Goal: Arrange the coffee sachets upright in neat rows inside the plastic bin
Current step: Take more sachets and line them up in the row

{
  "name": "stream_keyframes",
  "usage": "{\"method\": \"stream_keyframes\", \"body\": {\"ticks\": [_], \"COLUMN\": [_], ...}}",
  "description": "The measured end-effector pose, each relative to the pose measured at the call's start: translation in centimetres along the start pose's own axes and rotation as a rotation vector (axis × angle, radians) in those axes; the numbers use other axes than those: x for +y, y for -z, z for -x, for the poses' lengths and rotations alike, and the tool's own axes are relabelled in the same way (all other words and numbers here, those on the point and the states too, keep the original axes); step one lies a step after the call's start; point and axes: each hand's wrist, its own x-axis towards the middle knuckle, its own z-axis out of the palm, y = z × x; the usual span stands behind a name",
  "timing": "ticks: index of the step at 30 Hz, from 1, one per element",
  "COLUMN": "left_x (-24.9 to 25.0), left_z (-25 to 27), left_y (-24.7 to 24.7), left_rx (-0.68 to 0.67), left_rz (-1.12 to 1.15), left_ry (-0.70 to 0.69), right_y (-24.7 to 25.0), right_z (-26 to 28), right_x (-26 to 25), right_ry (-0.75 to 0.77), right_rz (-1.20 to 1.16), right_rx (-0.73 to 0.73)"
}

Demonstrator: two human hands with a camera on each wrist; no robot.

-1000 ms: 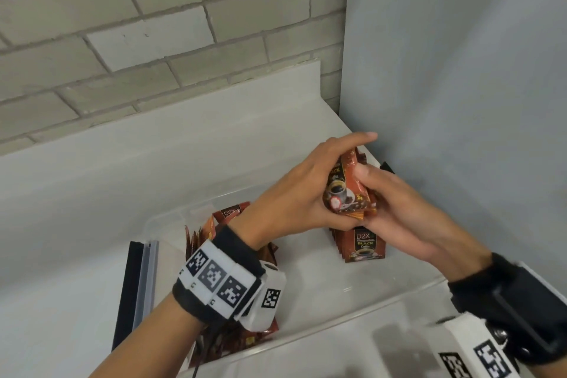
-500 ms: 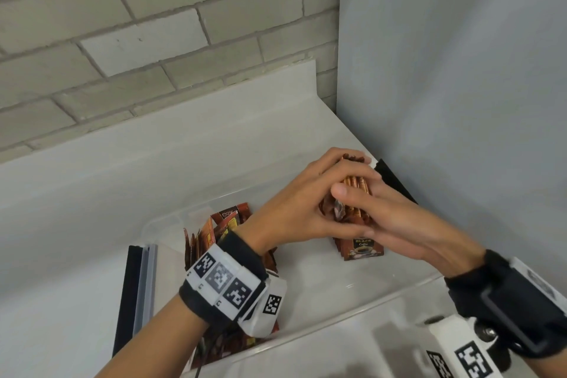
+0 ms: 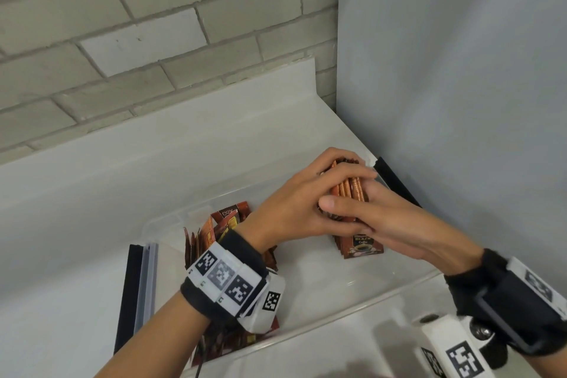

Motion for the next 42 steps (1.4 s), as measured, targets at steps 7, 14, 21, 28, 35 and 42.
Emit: {"method": "stream_keyframes", "body": {"ticks": [7,14,21,28,35,42], "left_x": [1.0,1.7,1.6,1.8,0.5,-1.1], "left_z": [-0.5,-0.9,-1.0,-1.0,-1.1,-1.3], "left_y": [0.3,1.3,3.6,5.1,1.3,-1.8], "left_rx": [-0.091,-0.177,-0.020,-0.074,-0.463,-0.537], "left_rz": [-0.067,0.148,0.195,0.196,-0.005,-0.190], "left_ry": [0.025,0.220,0.327,0.370,0.204,-0.094], "right_y": [0.8,2.0,2.8,2.4,2.8,2.7], "right_z": [0.5,0.9,1.5,1.7,1.2,1.0], "right_x": [0.0,0.3,0.1,0.4,0.6,0.9], "right_ry": [-0.020,0.010,0.036,0.168,0.305,0.274], "right_rz": [-0.122,-0.165,-0.164,-0.291,-0.536,-0.455], "right_rx": [0.024,0.064,0.056,0.142,0.317,0.307]}}
